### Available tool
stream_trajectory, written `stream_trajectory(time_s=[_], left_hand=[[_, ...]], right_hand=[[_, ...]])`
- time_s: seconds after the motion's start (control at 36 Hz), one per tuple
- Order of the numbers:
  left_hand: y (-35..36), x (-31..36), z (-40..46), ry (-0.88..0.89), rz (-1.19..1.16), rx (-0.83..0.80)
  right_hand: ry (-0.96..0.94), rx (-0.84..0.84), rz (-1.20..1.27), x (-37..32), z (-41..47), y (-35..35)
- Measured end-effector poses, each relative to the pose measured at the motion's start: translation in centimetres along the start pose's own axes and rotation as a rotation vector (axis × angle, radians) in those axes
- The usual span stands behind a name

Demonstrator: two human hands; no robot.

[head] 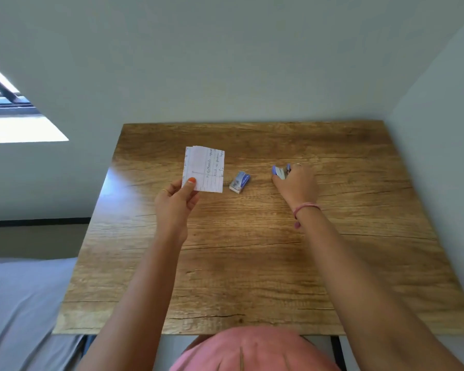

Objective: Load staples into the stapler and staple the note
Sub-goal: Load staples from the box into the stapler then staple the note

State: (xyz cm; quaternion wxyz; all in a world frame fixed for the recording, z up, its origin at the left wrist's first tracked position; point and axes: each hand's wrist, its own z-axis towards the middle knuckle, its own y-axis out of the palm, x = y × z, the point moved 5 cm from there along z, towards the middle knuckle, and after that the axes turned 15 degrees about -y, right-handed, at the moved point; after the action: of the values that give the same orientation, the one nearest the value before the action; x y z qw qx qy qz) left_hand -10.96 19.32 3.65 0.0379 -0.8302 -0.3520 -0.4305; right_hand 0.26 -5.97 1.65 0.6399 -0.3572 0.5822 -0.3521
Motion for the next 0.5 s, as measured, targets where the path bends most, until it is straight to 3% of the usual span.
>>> stream_trajectory(time_s=[0.39, 0.5], left_hand=[[-2.5, -1.1, 4.2, 0.005, 0.172, 0.073], [-2.3, -1.7, 4.4, 0.124, 0.43, 0.176]], right_hand=[[0.028, 0.113, 0.108, 0.6, -1.5, 0.8], [0.013, 0.148, 0.161, 0.8, -2.4, 0.9]])
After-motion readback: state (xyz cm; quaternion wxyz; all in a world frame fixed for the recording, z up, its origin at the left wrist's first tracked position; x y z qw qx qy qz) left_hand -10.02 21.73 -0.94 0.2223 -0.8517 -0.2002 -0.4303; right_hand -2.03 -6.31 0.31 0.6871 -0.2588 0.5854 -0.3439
